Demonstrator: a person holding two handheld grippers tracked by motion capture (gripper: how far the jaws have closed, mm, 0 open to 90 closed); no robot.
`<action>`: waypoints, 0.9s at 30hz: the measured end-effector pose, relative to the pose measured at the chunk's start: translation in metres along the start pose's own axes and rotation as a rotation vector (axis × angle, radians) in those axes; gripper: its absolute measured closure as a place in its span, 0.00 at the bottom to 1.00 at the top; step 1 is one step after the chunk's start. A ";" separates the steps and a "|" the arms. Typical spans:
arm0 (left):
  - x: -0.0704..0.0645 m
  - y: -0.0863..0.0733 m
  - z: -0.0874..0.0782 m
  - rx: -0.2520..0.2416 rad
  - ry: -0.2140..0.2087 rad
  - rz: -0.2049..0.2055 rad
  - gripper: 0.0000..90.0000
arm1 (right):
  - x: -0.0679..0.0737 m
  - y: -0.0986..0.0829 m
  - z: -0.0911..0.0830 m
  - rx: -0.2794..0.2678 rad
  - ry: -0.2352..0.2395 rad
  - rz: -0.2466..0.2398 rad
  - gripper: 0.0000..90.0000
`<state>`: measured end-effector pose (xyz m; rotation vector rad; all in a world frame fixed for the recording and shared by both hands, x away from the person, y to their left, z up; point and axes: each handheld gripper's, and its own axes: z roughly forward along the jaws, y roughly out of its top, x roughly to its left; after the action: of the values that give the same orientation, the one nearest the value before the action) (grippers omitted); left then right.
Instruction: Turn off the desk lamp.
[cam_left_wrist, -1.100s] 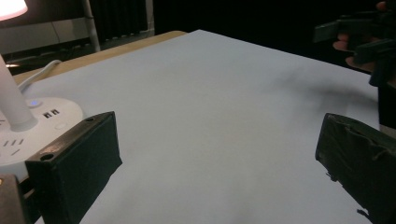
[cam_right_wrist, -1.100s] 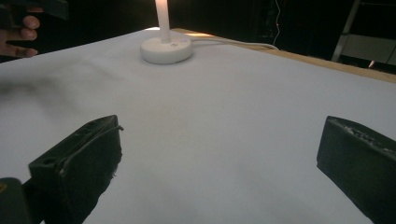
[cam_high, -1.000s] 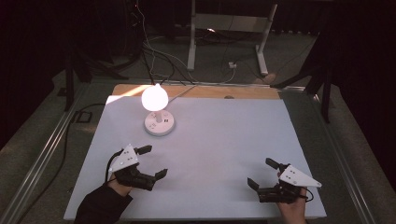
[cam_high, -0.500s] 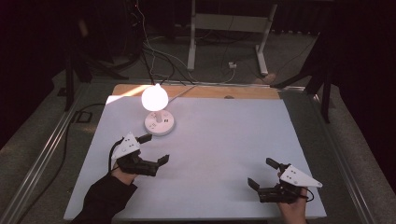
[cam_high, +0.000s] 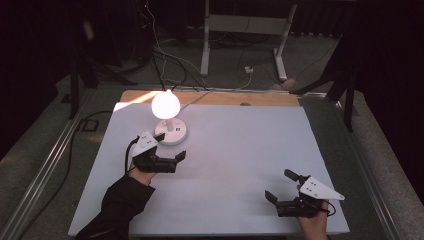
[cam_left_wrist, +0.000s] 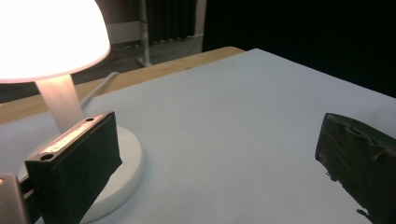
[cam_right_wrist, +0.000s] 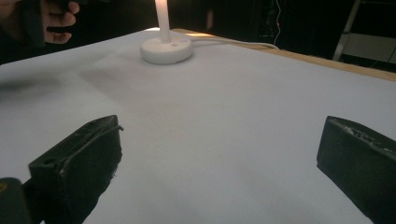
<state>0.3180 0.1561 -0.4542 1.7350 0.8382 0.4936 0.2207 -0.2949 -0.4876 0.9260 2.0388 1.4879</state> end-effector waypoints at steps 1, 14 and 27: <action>0.001 0.001 0.002 0.001 0.010 -0.006 0.01 | 0.000 0.000 0.000 0.000 0.000 0.000 0.00; 0.011 0.002 0.022 0.023 0.060 0.005 0.01 | -0.001 0.000 -0.001 -0.006 0.004 0.005 0.00; 0.030 -0.004 0.039 0.068 0.105 -0.003 0.05 | -0.001 0.000 -0.001 -0.003 0.005 0.008 0.00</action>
<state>0.3636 0.1541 -0.4731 1.7820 0.9409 0.5639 0.2208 -0.2961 -0.4876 0.9303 2.0383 1.4990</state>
